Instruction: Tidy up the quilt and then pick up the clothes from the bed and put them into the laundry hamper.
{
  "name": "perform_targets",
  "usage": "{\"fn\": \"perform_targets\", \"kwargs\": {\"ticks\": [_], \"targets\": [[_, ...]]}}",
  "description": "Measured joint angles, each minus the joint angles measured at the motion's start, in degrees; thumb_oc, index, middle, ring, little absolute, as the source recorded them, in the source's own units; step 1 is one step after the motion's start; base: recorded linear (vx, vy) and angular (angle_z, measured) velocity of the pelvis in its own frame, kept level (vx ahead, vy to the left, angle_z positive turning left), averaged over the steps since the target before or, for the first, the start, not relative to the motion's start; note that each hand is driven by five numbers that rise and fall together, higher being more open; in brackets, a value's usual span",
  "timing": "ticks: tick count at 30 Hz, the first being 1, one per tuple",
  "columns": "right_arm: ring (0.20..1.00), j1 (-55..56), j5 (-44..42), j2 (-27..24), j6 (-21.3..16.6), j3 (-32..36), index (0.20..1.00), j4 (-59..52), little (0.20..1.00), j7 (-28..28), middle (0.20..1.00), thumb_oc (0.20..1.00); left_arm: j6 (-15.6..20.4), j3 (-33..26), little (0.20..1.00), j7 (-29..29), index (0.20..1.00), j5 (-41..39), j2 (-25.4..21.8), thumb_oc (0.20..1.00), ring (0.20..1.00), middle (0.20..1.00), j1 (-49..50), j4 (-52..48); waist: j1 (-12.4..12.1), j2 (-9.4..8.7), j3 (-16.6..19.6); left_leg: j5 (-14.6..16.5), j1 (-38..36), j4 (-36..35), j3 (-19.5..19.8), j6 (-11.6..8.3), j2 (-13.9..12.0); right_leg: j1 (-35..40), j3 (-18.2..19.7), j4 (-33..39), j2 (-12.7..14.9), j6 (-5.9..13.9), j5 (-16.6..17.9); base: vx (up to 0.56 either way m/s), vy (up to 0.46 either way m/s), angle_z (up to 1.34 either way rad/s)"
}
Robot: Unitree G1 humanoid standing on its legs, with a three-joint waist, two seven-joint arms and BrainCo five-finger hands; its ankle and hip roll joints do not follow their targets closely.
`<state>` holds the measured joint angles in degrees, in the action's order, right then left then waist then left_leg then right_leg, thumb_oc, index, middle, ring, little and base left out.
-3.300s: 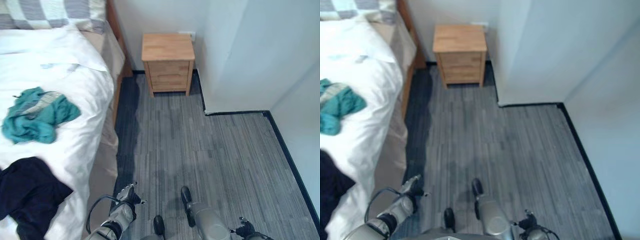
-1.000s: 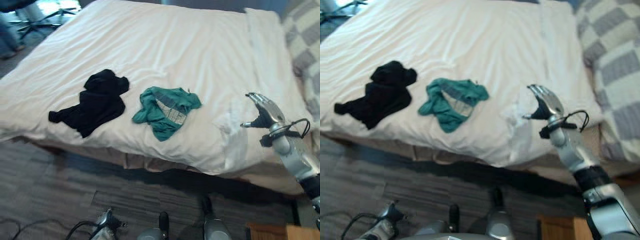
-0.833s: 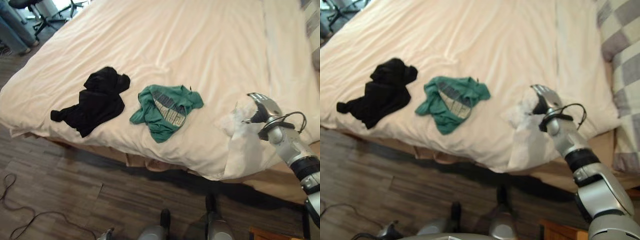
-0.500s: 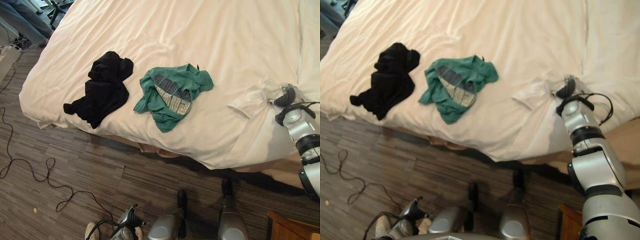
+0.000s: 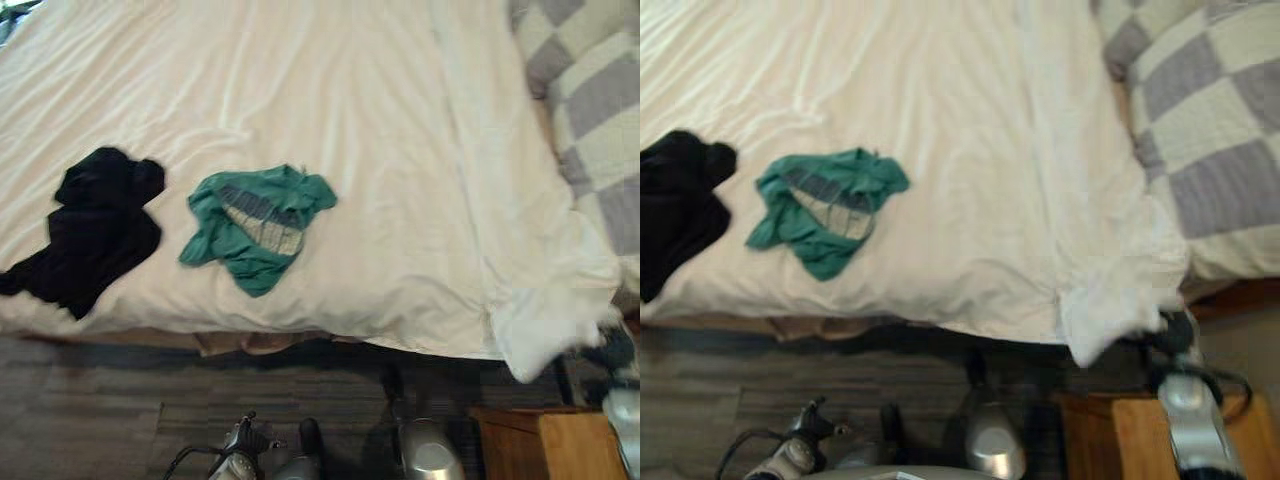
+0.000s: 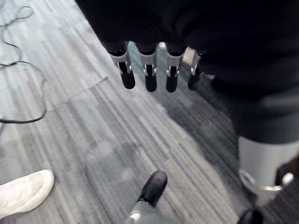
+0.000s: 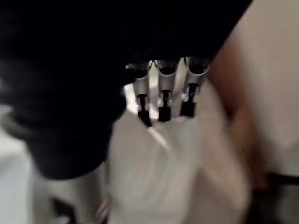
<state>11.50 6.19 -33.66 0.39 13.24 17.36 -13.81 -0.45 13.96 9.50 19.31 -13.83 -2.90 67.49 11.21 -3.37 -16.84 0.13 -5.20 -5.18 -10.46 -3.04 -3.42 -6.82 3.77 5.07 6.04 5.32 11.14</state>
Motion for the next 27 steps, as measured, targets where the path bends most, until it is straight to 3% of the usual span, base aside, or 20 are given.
{"fn": "perform_targets", "kwargs": {"ticks": [2, 4, 6, 7, 11, 13, 14, 15, 18, 21, 23, 25, 27], "targets": [[1.0, 1.3, 0.0, -0.3, 0.1, 2.2, 1.0, -0.3, 1.0, -0.7, 1.0, 1.0, 0.1, -0.2, 1.0, -0.3, 1.0, 0.0, 0.1, 1.0, 1.0, 1.0, -0.3, 0.4, 2.6, -0.06, 0.1, 0.3, -0.3, 0.0, -0.7, -0.02, 0.0, -0.1, 0.0, 0.0, 0.1, 0.46, 0.3, -0.01, 0.02, -0.26], [1.0, 1.3, 0.5, -1.4, 0.6, 2.5, 1.0, -1.2, 1.0, -1.3, 1.0, 1.0, 0.1, -0.4, 1.0, -0.3, 1.0, 0.0, 0.2, 1.0, 1.0, 1.0, -0.4, 0.4, 2.9, 0.1, 0.3, 0.3, -0.5, 0.0, -1.2, -0.13, -0.1, -0.2, 0.0, 0.0, -0.1, 0.41, 0.3, -0.01, 0.009, -0.13], [1.0, 0.7, 1.3, -4.3, 0.8, 4.3, 1.0, -6.9, 1.0, -3.1, 1.0, 1.0, 0.0, -0.2, 1.0, -0.3, 1.0, 0.0, 0.9, 1.0, 1.0, 1.0, -0.2, 0.6, 2.7, 1.35, 1.2, 0.3, -0.3, 0.0, -1.5, -0.16, -0.3, -0.7, 0.1, -0.3, -0.3, 0.43, 0.3, -0.03, -0.015, -0.08], [0.2, -1.4, 2.8, -5.5, 0.4, 4.8, 0.2, -9.4, 0.2, -5.0, 0.2, 0.2, 0.0, 0.3, 1.0, -0.2, 1.0, 0.0, 1.4, 1.0, 1.0, 1.0, 0.0, 1.0, 2.4, 1.97, 2.0, 0.2, 0.0, 0.0, -1.4, -0.22, -0.4, -0.8, 0.0, -0.3, -0.3, 0.62, 0.7, -0.03, -0.028, 0.04], [0.2, -12.1, 3.0, -7.4, -0.5, 3.5, 0.2, -12.2, 0.2, -9.1, 0.2, 0.2, 0.0, 2.5, 1.0, -0.1, 1.0, 0.0, 2.2, 1.0, 1.0, 1.0, 0.5, 1.0, -0.9, 3.43, 3.1, -0.4, 0.6, 0.0, -1.1, -0.84, -0.8, -1.1, -0.6, -0.3, -0.6, 0.69, 0.8, -0.07, -0.064, 0.08], [0.2, -23.4, 2.9, -8.6, 0.2, -3.5, 0.2, -7.8, 0.2, -11.9, 0.2, 0.2, -0.3, 5.2, 1.0, 0.1, 1.0, 0.0, 1.9, 1.0, 1.0, 1.0, 0.7, 1.2, -1.9, 3.9, 3.0, -0.6, 1.6, 0.0, -0.1, -0.62, -0.8, -1.8, -0.8, -0.3, -0.5, 0.82, 1.0, -0.06, -0.043, 0.13], [0.2, -29.8, 2.9, -10.4, 0.2, -8.5, 0.2, -3.2, 0.2, -12.6, 0.2, 0.2, -0.4, 6.6, 1.0, 0.2, 1.0, -0.1, 1.8, 1.0, 1.0, 1.0, 0.5, 1.0, -2.4, 4.43, 2.8, -1.1, 2.7, 0.0, 0.6, -0.46, -0.7, -2.2, -1.5, -0.3, -0.2, 0.84, 1.0, -0.04, -0.015, 0.57], [0.2, -38.6, 2.9, -13.4, 0.2, -15.7, 0.2, 8.5, 0.2, -13.0, 0.2, 0.2, -0.1, 8.4, 1.0, 0.3, 1.0, -0.3, 1.9, 1.0, 1.0, 1.0, -0.8, 0.5, -4.8, 5.33, 2.6, -1.9, 3.9, 0.1, 1.9, -0.48, -0.7, -2.8, -2.4, -0.3, 0.0, 0.82, 1.0, -0.04, -0.003, 0.62], [0.2, -49.4, 2.0, -12.9, 1.1, -20.4, 0.2, 29.2, 0.2, -13.4, 0.2, 0.2, 0.1, 9.7, 1.0, 1.2, 1.0, -0.7, 1.9, 1.0, 1.0, 1.0, -1.5, -0.1, -9.0, 7.7, 2.1, -3.0, 6.1, 0.3, 2.1, -0.65, -0.9, -4.3, -3.1, -0.2, 0.1, 0.74, 1.0, -0.01, 0.006, 0.39], [0.2, -47.8, -2.3, -8.2, 1.9, -19.9, 0.2, 39.0, 0.2, -12.4, 0.2, 0.2, 0.0, 10.2, 1.0, 2.2, 1.0, -1.2, 1.8, 1.0, 1.0, 1.0, -0.5, 0.1, -9.9, 8.88, 1.4, -3.4, 6.5, 0.4, 2.1, -1.06, -0.8, -4.5, -3.4, -0.2, 0.3, 0.71, 1.0, 0.01, 0.011, 0.12], [0.2, -44.1, -4.0, -5.4, 1.9, -18.1, 0.2, 38.8, 0.2, -11.5, 0.2, 0.2, 0.0, 9.2, 1.0, 2.1, 1.0, -1.2, 1.5, 1.0, 1.0, 1.0, -0.6, 0.0, -9.4, 8.85, 0.4, -3.3, 6.3, 0.4, 1.8, -1.03, -0.8, -4.3, -3.4, -0.3, 0.3, 0.53, 1.0, 0.0, 0.0, 0.0], [0.2, -36.0, -4.3, -2.6, -1.3, -13.6, 0.2, 32.6, 0.2, -12.4, 0.2, 0.2, 0.0, 8.3, 1.0, 2.0, 1.0, -1.0, 1.5, 1.0, 1.0, 1.0, -0.9, 0.1, -7.8, 8.66, -1.0, -3.1, 6.1, 0.4, 1.9, -1.0, -0.6, -4.0, -3.5, -0.3, 0.3, 0.29, 1.2, 0.03, 0.054, 0.02], [0.2, -29.9, -4.3, 1.5, -3.6, -9.5, 0.2, 28.7, 0.2, -11.8, 0.2, 0.2, -0.2, 7.0, 1.0, 1.9, 1.0, -0.4, 1.4, 1.0, 1.0, 1.0, -1.3, 1.0, -6.5, 7.17, -1.6, -2.6, 4.9, 0.4, 1.6, -1.15, -0.9, -2.9, -3.5, -0.3, 0.0, 0.16, 1.1, 0.04, 0.086, -0.02]]}}
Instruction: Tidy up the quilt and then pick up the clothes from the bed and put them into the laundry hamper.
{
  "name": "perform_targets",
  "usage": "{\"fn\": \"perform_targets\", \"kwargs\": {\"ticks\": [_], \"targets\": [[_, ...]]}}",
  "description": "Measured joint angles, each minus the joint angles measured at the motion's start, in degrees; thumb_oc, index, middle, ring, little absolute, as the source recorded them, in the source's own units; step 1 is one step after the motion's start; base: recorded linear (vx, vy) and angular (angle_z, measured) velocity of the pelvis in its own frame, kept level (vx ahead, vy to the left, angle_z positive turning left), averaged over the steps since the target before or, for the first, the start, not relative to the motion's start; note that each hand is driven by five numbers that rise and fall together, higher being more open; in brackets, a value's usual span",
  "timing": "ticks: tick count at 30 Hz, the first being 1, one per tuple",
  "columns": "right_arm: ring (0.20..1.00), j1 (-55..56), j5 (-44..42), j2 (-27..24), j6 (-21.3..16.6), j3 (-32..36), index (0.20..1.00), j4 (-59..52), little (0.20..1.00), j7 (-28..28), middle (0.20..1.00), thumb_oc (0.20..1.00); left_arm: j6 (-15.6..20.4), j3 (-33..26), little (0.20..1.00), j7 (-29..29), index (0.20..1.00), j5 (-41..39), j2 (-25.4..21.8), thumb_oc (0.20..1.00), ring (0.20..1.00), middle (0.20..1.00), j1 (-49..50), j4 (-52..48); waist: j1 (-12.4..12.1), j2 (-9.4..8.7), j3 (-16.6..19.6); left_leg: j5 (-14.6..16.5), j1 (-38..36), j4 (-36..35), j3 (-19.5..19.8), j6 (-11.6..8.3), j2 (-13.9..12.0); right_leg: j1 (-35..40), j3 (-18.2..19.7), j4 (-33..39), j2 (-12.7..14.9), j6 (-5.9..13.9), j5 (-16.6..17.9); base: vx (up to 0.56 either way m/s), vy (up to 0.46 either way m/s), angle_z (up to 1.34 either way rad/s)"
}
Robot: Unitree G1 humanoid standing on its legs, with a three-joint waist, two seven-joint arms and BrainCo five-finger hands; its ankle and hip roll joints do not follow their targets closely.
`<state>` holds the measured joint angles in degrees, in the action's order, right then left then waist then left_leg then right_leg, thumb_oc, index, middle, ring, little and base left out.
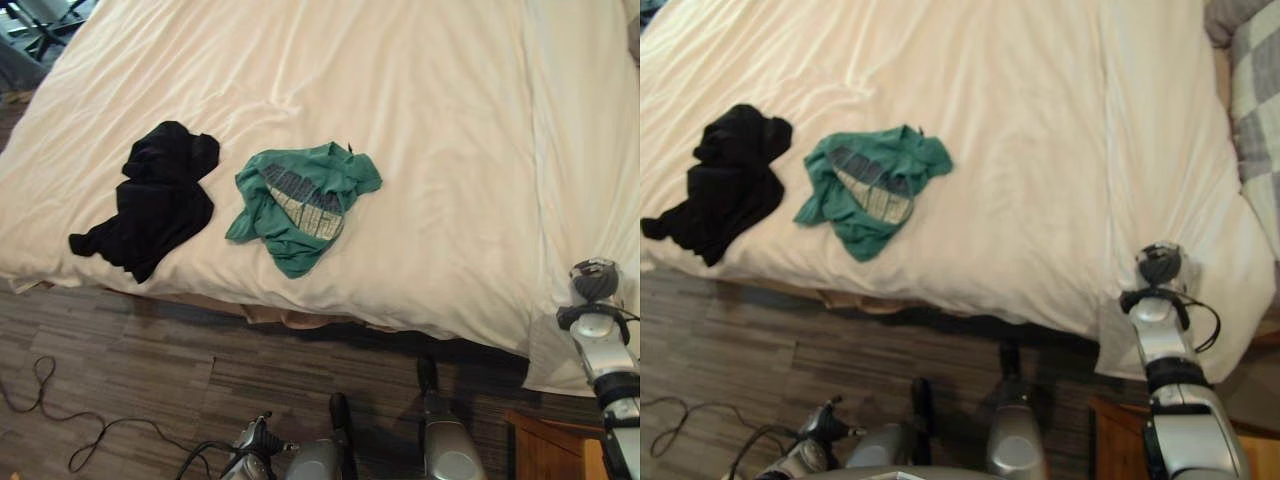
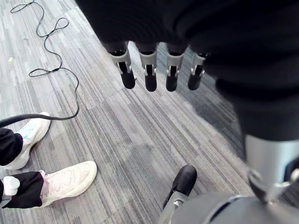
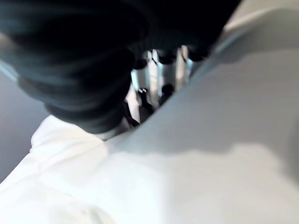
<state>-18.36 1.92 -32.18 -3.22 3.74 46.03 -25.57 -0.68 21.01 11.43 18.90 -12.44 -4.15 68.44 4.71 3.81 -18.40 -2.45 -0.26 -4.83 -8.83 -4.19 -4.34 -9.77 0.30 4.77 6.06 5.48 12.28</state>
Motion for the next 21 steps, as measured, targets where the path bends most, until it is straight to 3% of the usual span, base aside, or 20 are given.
{"fn": "perform_targets", "kwargs": {"ticks": [3, 6, 8, 10, 11, 14, 17, 18, 19, 20, 21], "targets": [[0.2, 4.9, -0.1, 4.5, -1.0, 1.4, 0.2, 1.1, 0.2, 1.4, 0.2, 0.2, -0.9, -0.8, 1.0, 0.0, 1.0, 0.5, -0.3, 1.0, 1.0, 1.0, -0.4, 1.1, 0.4, -2.57, 0.2, 0.9, -2.1, -0.1, -0.8, -0.34, -0.6, 1.7, 0.3, 0.0, -0.5, -0.4, -0.7, 0.04, 0.086, -0.15], [0.2, 8.8, -0.2, 10.4, -0.8, 1.1, 0.2, 10.4, 0.2, 4.8, 0.2, 0.2, -1.1, -1.0, 1.0, -0.1, 1.0, 2.2, -1.0, 1.0, 1.0, 1.0, -0.9, 2.0, 1.8, -5.7, 1.2, 1.5, -3.5, -0.2, -1.5, -0.25, -0.3, 2.6, 1.0, 0.0, -0.7, -0.56, -0.8, 0.0, 0.122, -0.13], [0.2, 14.5, 0.5, 13.6, 2.3, -3.8, 0.2, 19.7, 0.2, 9.2, 0.2, 0.2, -1.2, -0.5, 1.0, -0.2, 1.0, 2.6, -1.2, 1.0, 1.0, 1.0, -2.4, 2.1, 1.9, -6.8, 1.6, 2.1, -4.8, -0.2, -2.8, 0.04, 0.0, 3.3, 1.8, 0.0, -0.5, -0.61, -0.7, -0.02, 0.143, -0.25], [0.2, 19.3, 0.6, 16.3, 5.8, -4.8, 0.2, 26.9, 0.2, 11.8, 0.2, 0.2, -1.0, 0.0, 1.0, -0.2, 1.0, 2.7, -1.3, 1.0, 1.0, 1.0, -2.8, 1.6, 2.7, -6.74, 1.7, 2.5, -5.4, -0.3, -3.1, 0.51, 0.5, 3.9, 2.0, 0.0, 0.2, -0.15, -1.0, -0.06, 0.168, -0.14], [1.0, 21.9, 1.1, 17.1, 7.1, -4.8, 1.0, 30.8, 1.0, 13.1, 1.0, 1.0, -1.1, 1.2, 1.0, -0.3, 1.0, 2.7, -1.5, 1.0, 1.0, 1.0, -3.4, 1.4, 3.4, -6.65, 1.7, 2.8, -5.7, -0.3, -3.0, 1.0, 1.0, 4.2, 2.3, 0.0, 0.8, 0.08, -0.8, -0.11, 0.136, -0.09], [1.0, 26.0, 3.0, 17.6, 9.5, -7.2, 1.0, 32.8, 1.0, 15.8, 1.0, 1.0, -0.9, 1.0, 1.0, -0.8, 1.0, 2.6, -2.1, 1.0, 1.0, 1.0, -5.8, 1.4, 4.5, -7.54, 1.7, 3.2, -6.1, -0.3, -3.4, 2.56, 2.4, 4.0, 1.7, -1.6, 2.1, 1.42, -0.3, -0.1, 0.082, -0.08], [1.0, 24.5, 5.3, 17.7, 9.5, -12.3, 1.0, 32.6, 1.0, 17.4, 1.0, 1.0, -0.5, 2.1, 1.0, -2.1, 1.0, 2.6, -2.9, 1.0, 1.0, 1.0, -7.5, 0.7, 4.3, -7.2, 1.7, 2.7, -7.1, -0.3, -2.9, 3.29, 1.6, 2.1, -2.8, -8.1, 1.1, 2.07, -0.3, -0.09, 0.088, 0.12], [1.0, 22.3, 6.8, 17.6, 9.2, -14.9, 1.0, 32.3, 1.0, 18.4, 1.0, 1.0, -0.3, 2.0, 1.0, -2.5, 1.0, 2.7, -3.0, 1.0, 1.0, 1.0, -7.7, 0.0, 3.7, -5.65, 1.6, 2.5, -7.3, -0.3, -2.7, 3.63, 0.2, -0.6, -3.1, -14.4, 0.3, 4.1, -3.1, 0.06, 0.013, 0.14], [1.0, 20.6, 7.2, 17.6, 9.4, -16.7, 1.0, 30.4, 1.0, 18.7, 1.0, 1.0, 0.1, 1.8, 1.0, -2.7, 1.0, 2.6, -3.0, 1.0, 1.0, 1.0, -7.5, 0.0, 2.8, -4.71, 1.8, 2.5, -7.7, -0.3, -2.2, 3.67, -1.2, -2.2, -3.4, -21.5, -0.7, 3.49, -8.4, 0.07, -0.013, 0.26], [1.0, 19.7, 7.2, 17.7, 8.9, -17.4, 1.0, 28.7, 1.0, 18.8, 1.0, 1.0, 0.3, 1.5, 1.0, -2.9, 1.0, 2.6, -3.0, 1.0, 1.0, 1.0, -6.9, 0.0, 2.1, -4.09, 2.6, 2.4, -7.3, -0.3, -1.5, 3.68, -1.7, -1.5, -4.7, -23.8, -1.3, 2.2, -11.0, 0.05, -0.036, 0.41], [1.0, 19.2, 7.2, 17.6, 8.5, -17.7, 1.0, 26.7, 1.0, 18.7, 1.0, 1.0, 0.5, 1.5, 1.0, -3.0, 1.0, 2.6, -3.2, 1.0, 1.0, 1.0, -6.2, -0.2, 0.3, -3.8, 3.8, 2.3, -7.5, -0.3, -0.7, 3.63, -2.0, 0.8, -6.1, -25.3, -1.9, -0.46, -15.4, -0.05, -0.004, 0.41]]}}
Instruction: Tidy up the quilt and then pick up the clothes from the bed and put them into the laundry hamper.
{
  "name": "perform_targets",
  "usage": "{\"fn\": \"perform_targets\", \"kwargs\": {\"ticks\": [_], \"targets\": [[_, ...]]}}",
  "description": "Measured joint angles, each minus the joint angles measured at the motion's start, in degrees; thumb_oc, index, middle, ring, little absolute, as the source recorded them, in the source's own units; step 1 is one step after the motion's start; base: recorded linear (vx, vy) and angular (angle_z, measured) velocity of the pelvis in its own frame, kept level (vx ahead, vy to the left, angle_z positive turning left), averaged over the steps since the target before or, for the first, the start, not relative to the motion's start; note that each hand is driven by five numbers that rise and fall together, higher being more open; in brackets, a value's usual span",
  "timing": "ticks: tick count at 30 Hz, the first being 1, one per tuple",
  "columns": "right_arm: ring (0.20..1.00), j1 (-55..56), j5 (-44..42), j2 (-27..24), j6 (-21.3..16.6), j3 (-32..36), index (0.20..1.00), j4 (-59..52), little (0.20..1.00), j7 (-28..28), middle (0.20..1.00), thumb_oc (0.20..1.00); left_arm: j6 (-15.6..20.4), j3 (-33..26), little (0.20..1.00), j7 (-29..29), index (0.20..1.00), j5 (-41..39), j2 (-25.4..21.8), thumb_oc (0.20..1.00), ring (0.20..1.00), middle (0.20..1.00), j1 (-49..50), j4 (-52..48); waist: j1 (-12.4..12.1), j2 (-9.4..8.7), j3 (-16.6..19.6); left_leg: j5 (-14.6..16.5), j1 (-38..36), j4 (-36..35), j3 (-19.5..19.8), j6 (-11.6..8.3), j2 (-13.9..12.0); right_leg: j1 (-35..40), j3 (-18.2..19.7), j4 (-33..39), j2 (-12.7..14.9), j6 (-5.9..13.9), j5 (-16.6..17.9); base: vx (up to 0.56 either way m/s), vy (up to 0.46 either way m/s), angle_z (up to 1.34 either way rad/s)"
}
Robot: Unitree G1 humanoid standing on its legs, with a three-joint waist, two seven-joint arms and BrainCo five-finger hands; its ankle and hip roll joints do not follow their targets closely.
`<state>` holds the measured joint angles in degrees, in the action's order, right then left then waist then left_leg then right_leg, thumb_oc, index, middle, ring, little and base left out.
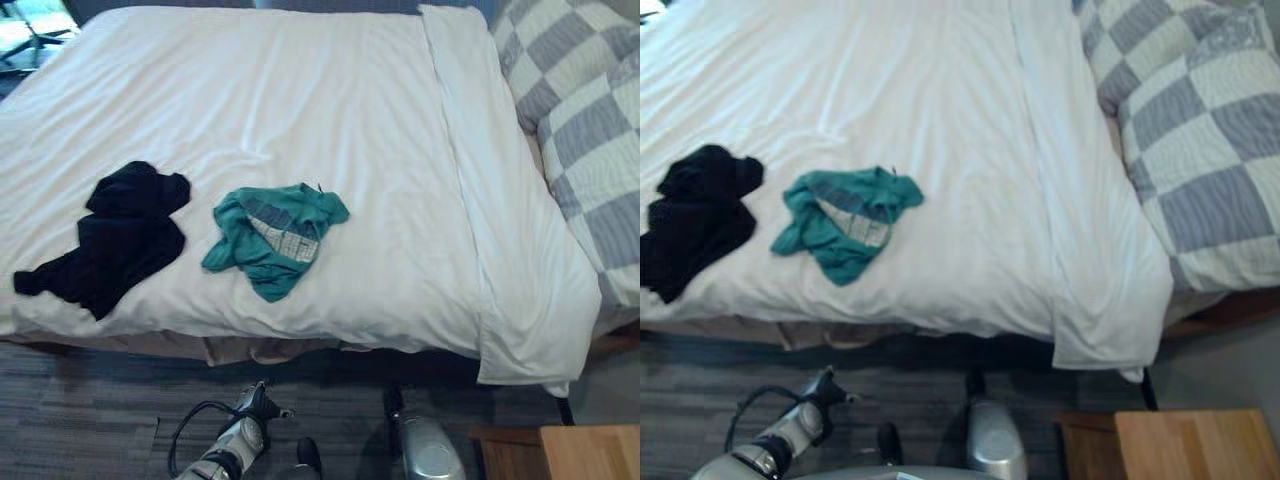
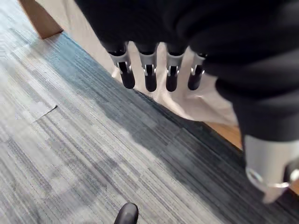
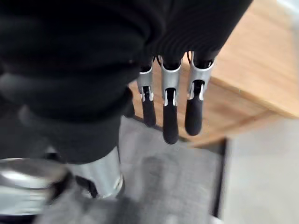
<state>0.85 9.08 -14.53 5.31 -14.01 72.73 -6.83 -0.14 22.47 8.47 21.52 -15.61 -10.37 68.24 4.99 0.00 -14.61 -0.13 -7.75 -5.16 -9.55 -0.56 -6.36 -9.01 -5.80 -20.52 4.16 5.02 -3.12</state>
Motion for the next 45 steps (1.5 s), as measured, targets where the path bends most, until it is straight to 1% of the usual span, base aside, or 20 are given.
{"fn": "perform_targets", "kwargs": {"ticks": [3, 6, 8, 14, 16, 18, 19, 21, 23, 25, 26, 27, 31, 33, 35, 37, 40, 42, 43, 45], "targets": [[1.0, -6.4, -0.2, -1.3, -1.7, 0.2, 1.0, -1.0, 1.0, -0.5, 1.0, 1.0, 0.3, -2.2, 1.0, 0.2, 1.0, -1.1, -0.6, 1.0, 1.0, 1.0, 4.0, 2.3, -4.7, 0.78, 2.9, -2.6, 3.9, 4.6, 2.8, -3.85, 1.0, 7.3, -1.1, 10.8, -0.2, -2.57, -1.0, -0.11, 0.058, 0.61], [1.0, -9.5, -0.3, -3.1, -1.6, 0.8, 1.0, 0.2, 1.0, -0.7, 1.0, 1.0, -0.4, -6.6, 1.0, 0.5, 1.0, -5.3, 0.8, 1.0, 1.0, 1.0, 3.9, 5.3, -6.4, -0.46, 2.3, -5.5, 14.0, 18.3, 2.6, -8.94, 2.4, 8.6, -6.0, 13.5, 4.5, -4.22, 1.1, -0.09, 0.26, 0.9], [1.0, -9.6, -0.7, -2.6, -1.5, 2.3, 1.0, 0.0, 1.0, -1.7, 1.0, 1.0, -1.1, -8.5, 1.0, 0.9, 1.0, -8.0, 1.1, 1.0, 1.0, 1.0, 6.6, 6.3, -6.4, -0.14, 2.4, -4.0, 12.2, 16.6, -4.0, -8.66, -2.1, 12.5, -7.9, 16.6, 4.2, -4.53, 1.6, 0.07, 0.483, 0.47], [1.0, -4.6, 0.2, -3.0, -1.3, 2.2, 1.0, 1.7, 1.0, -0.4, 1.0, 1.0, -1.5, -10.9, 1.0, 2.2, 1.0, -12.3, 1.8, 1.0, 1.0, 1.0, 6.6, 7.2, -3.8, 0.06, 3.0, -5.0, 7.6, 5.2, 0.2, -10.17, -12.8, 12.9, -8.1, 19.1, 2.2, -1.72, 3.1, 0.08, 0.52, -0.02], [1.0, -2.3, 1.7, -3.5, -0.8, 2.5, 1.0, 5.1, 1.0, 0.1, 1.0, 1.0, -1.1, -10.3, 1.0, 0.9, 1.0, -12.2, 1.6, 1.0, 1.0, 1.0, 6.2, 8.1, -3.3, 1.22, 3.9, -4.8, 7.7, 4.2, -3.4, -10.62, -15.2, 14.3, -10.0, 19.9, 3.1, 0.15, 3.1, 0.16, 0.495, 0.49], [1.0, 3.5, 2.1, -5.9, 0.1, 5.3, 1.0, 6.9, 1.0, 1.1, 1.0, 1.0, -1.0, -8.2, 1.0, 1.0, 1.0, -11.8, 3.2, 1.0, 1.0, 1.0, 6.5, 6.6, -2.6, 2.54, 5.0, -5.3, 7.7, 4.1, -4.9, -9.87, -13.5, 15.9, -11.4, 18.4, 7.2, 4.18, 2.6, 0.11, 0.495, 0.57], [1.0, 4.1, 2.1, -4.6, 0.2, 5.6, 1.0, 6.9, 1.0, 1.0, 1.0, 1.0, -1.1, -8.3, 1.0, 1.3, 1.0, -11.6, 2.5, 1.0, 1.0, 1.0, 6.3, 6.4, -2.7, 0.05, 5.2, -6.8, 7.3, 4.7, -5.4, -12.15, -11.0, 15.7, -10.6, 16.9, 10.6, 5.91, 2.8, 0.09, 0.513, 0.12], [1.0, 5.0, 2.1, -0.8, 0.3, 5.6, 1.0, 4.8, 1.0, 1.7, 1.0, 1.0, -1.6, -5.1, 1.0, 0.7, 1.0, -9.9, -0.6, 1.0, 1.0, 1.0, 5.8, 6.0, -0.9, -5.06, 5.9, -5.8, 5.6, 3.1, -7.1, -6.05, -3.3, 9.7, -8.7, 5.2, 18.7, 3.77, 5.4, 0.1, 0.508, 0.15], [1.0, 4.3, 2.1, 2.4, 0.1, 4.1, 1.0, 4.5, 1.0, 2.0, 1.0, 1.0, -1.7, -2.0, 1.0, -0.2, 1.0, -7.3, -2.0, 1.0, 1.0, 1.0, 6.0, 6.2, -0.6, -5.5, 5.4, -5.9, 3.1, -0.1, -8.8, -3.79, -1.9, 2.1, -7.4, -4.7, 20.8, 2.39, 7.6, 0.14, 0.422, -0.15], [1.0, 4.7, 1.9, 5.0, -0.4, 3.4, 1.0, 3.2, 1.0, 2.1, 1.0, 1.0, -1.7, -1.4, 1.0, -0.8, 1.0, -6.1, -2.6, 1.0, 1.0, 1.0, 4.7, 5.9, -0.2, -5.06, 5.5, -4.6, 3.1, -0.1, -8.7, -2.3, -2.2, -0.2, -4.9, -2.1, 16.5, 4.78, 4.8, 0.2, 0.373, -0.04], [1.0, 3.7, 1.6, 6.5, -0.4, 3.3, 1.0, 2.4, 1.0, 2.0, 1.0, 1.0, -1.6, -0.8, 1.0, -1.4, 1.0, -4.7, -3.2, 1.0, 1.0, 1.0, 3.9, 6.2, 0.0, -4.62, 5.3, -4.0, 3.4, -0.1, -8.8, -1.97, -2.7, -2.5, -2.7, -0.1, 9.6, 5.8, 1.6, 0.21, 0.316, -0.09], [1.0, 3.1, 1.4, 6.9, -0.5, 3.1, 1.0, 2.3, 1.0, 1.9, 1.0, 1.0, -1.7, -0.8, 1.0, -1.7, 1.0, -4.3, -3.7, 1.0, 1.0, 1.0, 3.5, 7.3, 0.3, -4.72, 5.3, -4.4, 3.6, -0.1, -9.1, -2.46, -3.0, -3.2, -2.9, 0.7, 6.8, 5.69, 0.9, 0.33, 0.365, -0.05], [1.0, 0.9, 1.0, 4.2, -0.7, -0.3, 1.0, -0.4, 1.0, 1.6, 1.0, 1.0, -1.6, -1.7, 1.0, -2.7, 1.0, -1.9, 0.0, 1.0, 1.0, 1.0, 4.8, 8.9, 3.1, -5.01, 4.9, -1.0, 1.4, 0.3, -8.9, 0.63, 4.9, -4.9, -9.1, 0.3, 1.5, 0.39, -1.9, 0.24, 0.217, 0.16], [1.0, 0.2, 1.1, 4.2, -0.7, -0.3, 1.0, 0.3, 1.0, 1.7, 1.0, 1.0, -1.6, -1.8, 1.0, -2.7, 1.0, -0.9, 0.4, 1.0, 1.0, 1.0, 6.2, 7.9, 2.6, -4.18, 4.5, 1.2, 1.4, 5.2, -10.2, -2.88, 6.2, -3.1, -8.7, 1.6, -0.1, -3.15, -3.2, 0.13, 0.182, 0.46], [1.0, -1.3, 2.0, 3.8, -0.3, 0.2, 1.0, 3.1, 1.0, 1.6, 1.0, 1.0, -1.1, -3.2, 1.0, -1.2, 1.0, -1.2, -1.4, 1.0, 1.0, 1.0, 5.7, 3.7, -0.6, -4.59, 2.9, 2.2, 12.0, 34.7, -9.9, -9.16, 4.5, 0.8, -5.6, 4.4, 2.0, -9.44, -0.5, 0.05, 0.239, 0.26], [1.0, -5.1, 2.1, 0.8, -0.2, -0.4, 1.0, 4.9, 1.0, 0.6, 1.0, 1.0, -1.6, -1.0, 1.0, 0.1, 1.0, -1.0, -2.0, 1.0, 1.0, 1.0, 4.5, 2.5, -2.0, -2.73, 1.2, -0.6, 21.3, 49.8, -5.7, -11.85, 1.4, 2.5, -3.7, 7.6, 2.1, -9.15, 0.9, 0.24, 0.541, -0.35], [1.0, -10.3, 1.9, -1.1, -0.3, 0.2, 1.0, 3.9, 1.0, -1.5, 1.0, 1.0, -1.9, 0.8, 1.0, 1.5, 1.0, -1.1, -2.0, 1.0, 1.0, 1.0, 3.9, 2.2, -1.4, -1.15, 1.1, 1.2, 18.1, 27.4, -3.6, -9.96, -6.1, 5.9, -0.6, 16.4, -0.3, -4.45, 4.1, 0.29, 0.66, -0.86], [1.0, -10.0, 1.6, -1.4, -1.0, 0.2, 1.0, -2.3, 1.0, -2.4, 1.0, 1.0, -1.0, 2.4, 1.0, 2.1, 1.0, -1.1, -1.2, 1.0, 1.0, 1.0, 2.0, 0.5, 0.0, 0.35, 0.7, -0.9, 13.6, 9.7, 1.1, -10.35, -11.0, 7.7, -0.7, 19.0, -2.2, -4.03, 6.0, 0.35, 0.801, -0.64], [1.0, -9.9, 1.6, -2.2, -1.2, 0.2, 1.0, -2.0, 1.0, -2.7, 1.0, 1.0, 0.2, 2.5, 1.0, 2.6, 1.0, -1.1, 0.5, 1.0, 1.0, 1.0, 0.5, 0.2, -0.4, 0.85, 1.0, -1.7, 10.2, 0.9, 7.6, -10.31, -11.5, 7.6, 1.3, 20.0, -3.3, -4.47, 5.7, 0.17, 0.49, -0.63], [1.0, -9.9, 1.6, -2.7, -1.5, 2.4, 1.0, -1.1, 1.0, -2.6, 1.0, 1.0, 1.0, 3.5, 1.0, 2.7, 1.0, -1.0, 3.7, 1.0, 1.0, 1.0, -2.5, 2.2, 0.0, 1.32, 0.8, -1.7, 8.4, 0.2, 8.4, -10.67, -11.2, 8.6, 3.4, 21.4, -2.9, -3.03, 7.0, 0.12, 0.624, -0.68]]}}
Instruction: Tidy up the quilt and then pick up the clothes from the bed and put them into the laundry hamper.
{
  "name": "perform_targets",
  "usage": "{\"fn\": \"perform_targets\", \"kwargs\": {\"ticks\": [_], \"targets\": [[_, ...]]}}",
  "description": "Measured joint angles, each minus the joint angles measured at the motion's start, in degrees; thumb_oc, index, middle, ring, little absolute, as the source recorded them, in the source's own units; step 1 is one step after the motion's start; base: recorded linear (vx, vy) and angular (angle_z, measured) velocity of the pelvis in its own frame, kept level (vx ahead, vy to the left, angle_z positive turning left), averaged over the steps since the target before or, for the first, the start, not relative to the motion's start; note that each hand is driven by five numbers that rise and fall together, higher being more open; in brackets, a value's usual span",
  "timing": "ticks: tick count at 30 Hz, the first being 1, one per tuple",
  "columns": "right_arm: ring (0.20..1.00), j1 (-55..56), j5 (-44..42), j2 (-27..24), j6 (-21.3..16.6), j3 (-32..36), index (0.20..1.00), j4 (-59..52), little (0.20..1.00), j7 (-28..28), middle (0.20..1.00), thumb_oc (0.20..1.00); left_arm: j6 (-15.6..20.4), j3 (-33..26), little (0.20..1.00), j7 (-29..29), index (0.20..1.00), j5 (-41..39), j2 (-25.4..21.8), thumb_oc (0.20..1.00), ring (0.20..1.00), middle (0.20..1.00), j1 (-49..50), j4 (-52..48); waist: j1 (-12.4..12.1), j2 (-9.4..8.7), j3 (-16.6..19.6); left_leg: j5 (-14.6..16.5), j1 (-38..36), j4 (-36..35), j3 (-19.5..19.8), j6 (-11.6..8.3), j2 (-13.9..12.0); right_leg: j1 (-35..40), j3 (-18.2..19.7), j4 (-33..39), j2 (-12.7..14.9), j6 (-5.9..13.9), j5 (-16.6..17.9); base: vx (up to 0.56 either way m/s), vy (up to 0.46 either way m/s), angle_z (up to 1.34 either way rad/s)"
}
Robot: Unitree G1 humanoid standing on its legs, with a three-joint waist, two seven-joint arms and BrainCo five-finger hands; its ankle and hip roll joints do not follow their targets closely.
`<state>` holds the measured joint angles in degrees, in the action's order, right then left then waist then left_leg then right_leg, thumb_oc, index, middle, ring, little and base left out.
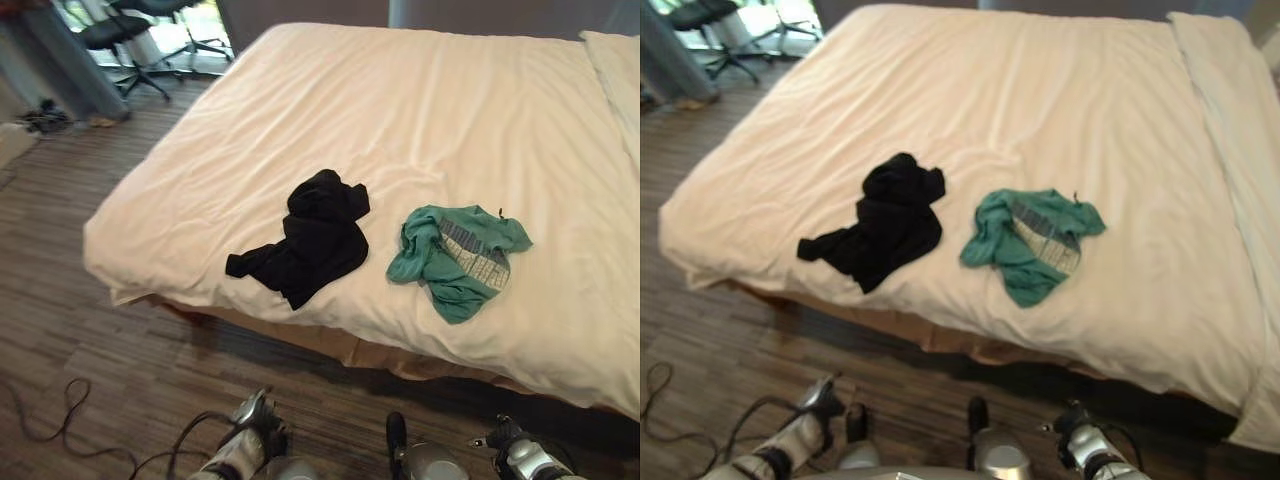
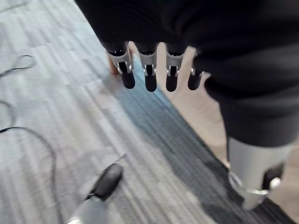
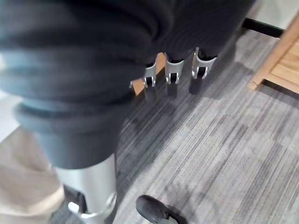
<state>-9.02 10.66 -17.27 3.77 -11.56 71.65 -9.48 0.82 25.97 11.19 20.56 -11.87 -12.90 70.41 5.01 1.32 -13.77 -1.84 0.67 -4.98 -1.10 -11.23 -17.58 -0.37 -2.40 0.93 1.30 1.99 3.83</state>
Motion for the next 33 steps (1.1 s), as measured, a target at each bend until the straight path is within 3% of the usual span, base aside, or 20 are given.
{"fn": "perform_targets", "kwargs": {"ticks": [2, 3, 4, 6, 7, 8, 9, 10, 12, 13, 14, 15, 19, 22, 25, 26, 28, 30, 33], "targets": [[1.0, 0.9, 0.0, -0.7, 0.4, 0.1, 1.0, 0.0, 1.0, -0.1, 1.0, 1.0, 0.0, 2.5, 1.0, -0.1, 1.0, 0.6, 1.7, 1.0, 1.0, 1.0, -1.1, -1.3, 2.2, 0.13, -0.1, -0.4, -1.9, 0.0, -2.3, 0.43, 2.5, 0.8, 1.5, 0.5, 1.3, 1.27, 1.3, -0.02, 0.467, -0.65], [1.0, 0.5, 0.0, -1.2, 0.5, -0.2, 1.0, -0.3, 1.0, -0.1, 1.0, 1.0, 0.2, 3.1, 1.0, -0.2, 1.0, 1.0, 2.4, 1.0, 1.0, 1.0, -0.6, -2.0, 1.3, 1.74, 0.2, -1.7, -4.1, 0.1, -4.3, 3.22, 4.2, -2.0, 1.9, -1.6, 1.8, 2.68, 1.3, -0.06, 0.43, -1.46], [1.0, -0.6, -0.1, 0.4, 0.8, -0.3, 1.0, -1.5, 1.0, -0.2, 1.0, 1.0, 0.2, 2.6, 1.0, -0.2, 1.0, 1.0, 1.2, 1.0, 1.0, 1.0, -0.8, -2.0, 0.1, -0.2, -0.4, -2.1, -5.3, 0.1, -8.1, 3.81, 5.7, -4.2, 1.9, -3.9, 4.0, 2.5, 1.3, -0.04, 0.459, -1.83], [1.0, 0.2, -0.7, 3.7, 0.4, -1.4, 1.0, -4.2, 1.0, 0.3, 1.0, 1.0, -0.5, 1.6, 1.0, -0.7, 1.0, 1.0, -0.3, 1.0, 1.0, 1.0, -0.4, -1.8, -0.2, -1.06, -0.4, -1.1, -6.1, 0.1, -12.9, 5.42, 8.2, -6.3, -10.2, -6.5, 7.7, 1.12, 2.8, -0.01, 0.293, -1.19], [1.0, 1.9, -1.4, 4.5, 0.2, -1.8, 1.0, -5.7, 1.0, -0.8, 1.0, 1.0, -0.7, 1.5, 1.0, -0.9, 1.0, 1.0, -0.7, 1.0, 1.0, 1.0, -0.2, -2.1, 0.1, -1.65, -0.1, -0.4, -6.5, 0.1, -12.8, 6.56, 9.8, -4.9, -13.6, -5.9, 9.6, 1.32, 3.1, 0.0, 0.412, -0.45], [1.0, 3.6, -1.8, 3.9, 0.5, -2.4, 1.0, -6.5, 1.0, -0.4, 1.0, 1.0, -0.6, 1.0, 1.0, -0.8, 1.0, 1.0, -1.0, 1.0, 1.0, 1.0, 0.2, -2.6, 0.3, -1.16, -0.1, 0.2, -7.2, 0.1, -12.6, 8.12, 12.1, -4.6, -14.5, -8.9, 9.7, 3.67, 0.9, 0.01, 0.527, -0.06], [1.0, 2.9, -1.9, 4.3, -0.3, -2.2, 1.0, -6.5, 1.0, -0.3, 1.0, 1.0, -0.4, -0.6, 1.0, -0.9, 1.0, 1.1, -1.6, 1.0, 1.0, 1.0, 0.1, -1.7, 0.5, 0.25, -1.0, 0.3, -7.8, 0.1, -12.3, 8.3, 10.9, -5.3, -8.2, -14.2, 6.4, 5.43, -4.8, 0.02, 0.31, 0.13], [1.0, 2.9, -1.9, 4.5, -0.3, -2.4, 1.0, -6.6, 1.0, 0.2, 1.0, 1.0, -1.0, -2.0, 1.0, -1.3, 1.0, 1.0, -2.1, 1.0, 1.0, 1.0, 1.0, 0.4, 1.7, 0.45, -0.5, 0.4, -7.9, 0.1, -10.0, 8.33, 10.8, -5.3, -4.9, -17.1, 2.4, 3.96, -7.3, 0.02, 0.224, 0.26], [1.0, 3.6, -2.1, 4.4, -0.3, -2.2, 1.0, -6.4, 1.0, 0.4, 1.0, 1.0, -1.1, -5.0, 1.0, -1.4, 1.0, 0.9, -3.9, 1.0, 1.0, 1.0, 2.9, 1.3, 1.5, -0.64, 0.2, 0.6, -8.2, 0.1, -10.0, 8.72, 12.4, -4.4, -4.4, -16.0, 0.6, 1.72, -8.9, -0.01, 0.071, 0.14], [1.0, 3.7, -2.2, 4.0, -0.1, -2.1, 1.0, -5.8, 1.0, 0.2, 1.0, 1.0, -1.4, -7.1, 1.0, -1.3, 1.0, 0.7, -4.6, 1.0, 1.0, 1.0, 4.5, 2.2, 0.6, -0.64, 0.8, 0.7, -8.2, 0.1, -11.0, 8.8, 13.3, -3.0, -4.8, -12.4, 1.4, 0.18, -9.1, -0.01, 0.001, -0.09], [1.0, 3.5, -2.3, 3.9, -0.2, -1.8, 1.0, -5.3, 1.0, 0.1, 1.0, 1.0, -1.4, -9.3, 1.0, -1.1, 1.0, 0.4, -4.7, 1.0, 1.0, 1.0, 5.7, 2.7, 0.7, 0.06, 1.3, 0.7, -7.7, 0.1, -10.8, 8.79, 13.2, -2.5, -4.7, -10.9, 1.2, 0.94, -8.3, 0.01, -0.012, -0.11], [1.0, 3.8, -2.4, 3.8, -0.2, -1.3, 1.0, -5.1, 1.0, 0.0, 1.0, 1.0, -1.9, -11.2, 1.0, -0.8, 1.0, -0.3, -5.3, 1.0, 1.0, 1.0, 7.4, 2.6, 0.5, 0.39, 1.3, 0.7, -7.6, 0.1, -10.9, 8.83, 13.3, -2.2, -4.5, -9.2, 0.9, -0.35, -6.9, 0.03, -0.02, -0.05], [1.0, 6.3, -7.1, 1.6, -0.4, 8.4, 1.0, -7.7, 1.0, -1.9, 1.0, 1.0, -2.1, -21.7, 1.0, 1.2, 1.0, -7.4, -7.8, 1.0, 1.0, 1.0, 12.3, 2.3, -0.5, 0.49, 2.4, 0.9, -7.8, 0.1, -12.3, 8.99, 12.9, -1.3, -4.5, -7.2, 0.5, -0.59, -6.2, 0.06, 0.014, -0.14], [1.0, 15.1, -11.2, -3.2, -1.1, 18.0, 1.0, -25.4, 1.0, -3.7, 1.0, 1.0, -1.5, -28.3, 1.0, 2.8, 1.0, -10.9, -12.1, 1.0, 1.0, 1.0, 17.1, -5.9, -0.3, 1.16, 3.2, 1.3, -7.9, 0.1, -12.6, 9.43, 12.9, -1.3, -3.9, -6.5, 0.4, -0.3, -6.1, 0.07, 0.031, -0.05], [1.0, 24.4, -11.1, -7.5, -4.6, 24.5, 1.0, -42.7, 1.0, -6.0, 1.0, 1.0, -1.5, -25.7, 1.0, 6.7, 1.0, -5.7, -22.2, 1.0, 1.0, 1.0, 23.6, -31.1, -0.5, 1.48, 3.6, 1.1, -8.1, 0.1, -12.2, 9.53, 13.1, -0.3, -4.3, -5.7, 0.5, 0.02, -5.7, 0.03, 0.009, 0.07], [1.0, 24.9, -10.3, -11.4, -7.8, 24.8, 1.0, -45.7, 1.0, -7.8, 1.0, 1.0, 2.9, -26.9, 1.0, 9.9, 1.0, -1.9, -27.9, 1.0, 1.0, 1.0, 23.9, -39.1, -0.5, 1.48, 4.0, 1.1, -8.1, 0.1, -12.3, 9.59, 13.1, -0.2, -4.1, -5.8, 0.6, 0.32, -5.6, 0.02, -0.015, -0.04], [1.0, 23.1, -6.1, -15.1, -8.0, 24.3, 1.0, -48.6, 1.0, -8.8, 1.0, 1.0, 4.2, -30.2, 1.0, 11.3, 1.0, -1.5, -29.4, 1.0, 1.0, 1.0, 20.4, -43.5, 0.2, 2.16, 4.7, 1.2, -7.9, 0.0, -12.5, 9.6, 13.3, -0.1, -4.1, -5.5, 1.0, 0.83, -5.2, 0.0, -0.021, -0.09], [1.0, 21.5, -0.9, -17.7, -10.0, 23.2, 1.0, -51.6, 1.0, -9.2, 1.0, 1.0, 7.7, -31.4, 1.0, 12.3, 1.0, -1.5, -29.3, 1.0, 1.0, 1.0, 17.2, -48.9, 1.1, 2.42, 4.8, 1.4, -7.9, -0.2, -12.4, 9.58, 13.5, 0.0, -4.2, -5.2, 1.2, 1.13, -5.0, 0.0, -0.021, 0.0], [1.0, 17.1, 2.9, -18.4, -9.8, 18.5, 1.0, -52.6, 1.0, -9.2, 1.0, 1.0, 8.7, -26.0, 1.0, 12.4, 1.0, -2.0, -26.9, 1.0, 1.0, 1.0, 11.2, -49.5, 1.3, 2.72, 4.9, 1.0, -7.9, 0.1, -12.5, 9.76, 13.5, 0.2, -4.5, -4.0, 1.2, 0.79, -4.3, -0.01, -0.025, -0.01]]}}
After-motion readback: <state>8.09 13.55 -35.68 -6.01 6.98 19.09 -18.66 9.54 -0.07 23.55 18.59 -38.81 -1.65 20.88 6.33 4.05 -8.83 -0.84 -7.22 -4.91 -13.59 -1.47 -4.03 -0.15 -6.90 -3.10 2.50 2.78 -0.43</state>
